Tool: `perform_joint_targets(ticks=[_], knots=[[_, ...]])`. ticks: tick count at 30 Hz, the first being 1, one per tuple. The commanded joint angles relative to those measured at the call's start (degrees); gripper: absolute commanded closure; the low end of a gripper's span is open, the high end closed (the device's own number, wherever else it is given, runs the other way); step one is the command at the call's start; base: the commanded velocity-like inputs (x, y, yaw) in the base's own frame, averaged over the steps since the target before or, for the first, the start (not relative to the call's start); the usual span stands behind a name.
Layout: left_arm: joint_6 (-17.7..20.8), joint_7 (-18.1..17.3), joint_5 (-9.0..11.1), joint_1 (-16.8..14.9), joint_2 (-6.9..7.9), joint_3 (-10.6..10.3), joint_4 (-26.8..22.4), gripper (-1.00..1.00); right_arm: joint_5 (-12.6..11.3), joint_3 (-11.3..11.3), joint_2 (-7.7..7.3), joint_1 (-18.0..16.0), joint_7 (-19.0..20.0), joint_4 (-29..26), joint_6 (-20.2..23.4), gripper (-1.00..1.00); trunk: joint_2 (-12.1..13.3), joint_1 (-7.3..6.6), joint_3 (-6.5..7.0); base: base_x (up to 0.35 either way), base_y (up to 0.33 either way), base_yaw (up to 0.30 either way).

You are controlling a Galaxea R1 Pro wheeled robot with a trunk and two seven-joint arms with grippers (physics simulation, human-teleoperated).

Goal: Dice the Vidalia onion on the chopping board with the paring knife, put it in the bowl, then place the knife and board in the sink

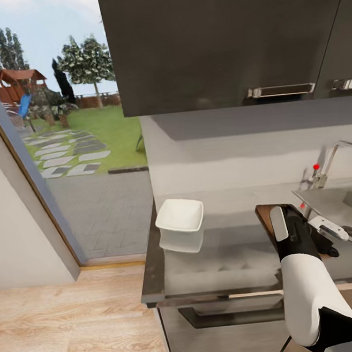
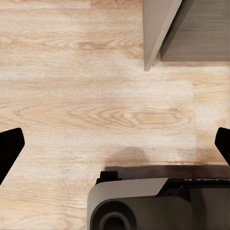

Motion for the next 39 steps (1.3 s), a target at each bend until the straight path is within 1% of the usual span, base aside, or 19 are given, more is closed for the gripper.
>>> perform_joint_targets(ticks=[1, 9, 19, 32, 39], knots=[[-0.11, 0.00, -0.01, 0.00, 0.01, 0.01, -0.05, -1.00, -0.09, -0.07, 0.04, -0.05, -0.18, -0.09, 0.58, -1.00, -0.06, 0.02, -0.17, 0.086, -0.004, 0.000], [-0.11, -0.01, 0.02, 0.00, 0.01, 0.01, -0.05, -1.00, -0.09, -0.05, 0.09, -0.05, -0.18, -0.09, 0.58, -1.00, -0.06, 0.02, -0.90, 0.110, -0.001, 0.000], [-0.11, -0.03, -0.01, 0.00, 0.01, 0.01, -0.05, -1.00, -0.09, -0.04, 0.13, -0.05, -0.18, -0.09, 0.58, -1.00, -0.06, 0.02, -1.82, 0.040, -0.009, 0.000], [-0.11, -0.01, -0.01, 0.00, 0.01, -0.03, 0.01, -1.00, -0.09, -0.05, 0.08, -0.05, -0.18, -0.09, 0.58, -1.00, -0.06, 0.02, -3.02, 0.041, -0.099, 0.000], [-0.15, -0.05, -0.01, 0.00, 0.01, 0.00, -0.03, -1.00, -0.15, -0.05, 0.13, -0.05, -0.18, -0.09, 0.58, -1.00, -0.06, 0.02, -3.58, 0.001, -0.035, 0.000]])
